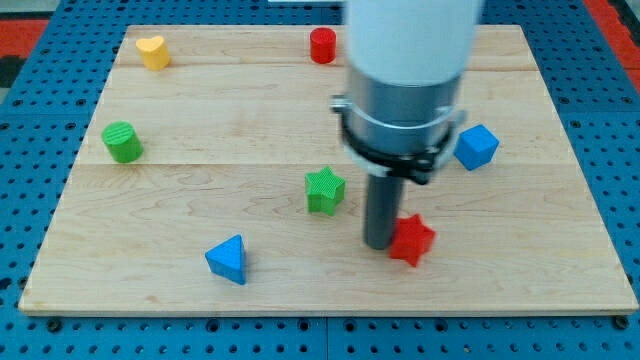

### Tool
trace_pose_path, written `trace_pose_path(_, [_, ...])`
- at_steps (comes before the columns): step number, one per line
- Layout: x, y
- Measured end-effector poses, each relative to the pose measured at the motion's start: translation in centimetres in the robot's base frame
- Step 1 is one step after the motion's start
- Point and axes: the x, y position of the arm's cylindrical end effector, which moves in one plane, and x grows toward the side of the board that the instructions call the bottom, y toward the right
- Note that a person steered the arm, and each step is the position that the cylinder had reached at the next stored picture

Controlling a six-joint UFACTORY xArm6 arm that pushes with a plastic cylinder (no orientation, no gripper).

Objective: Place the green blocks in a vertical line

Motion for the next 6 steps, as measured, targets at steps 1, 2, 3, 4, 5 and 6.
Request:
trace_pose_path(1, [0.8,4.8])
trace_pose_path(2, [1.5,6.3])
trace_pose_path(3, [0.2,6.4])
trace_pose_path(4, [-3.2,1.3])
trace_pose_path(5, [-4.4,-4.2])
trace_pose_path(6, [-4.4,-4.7])
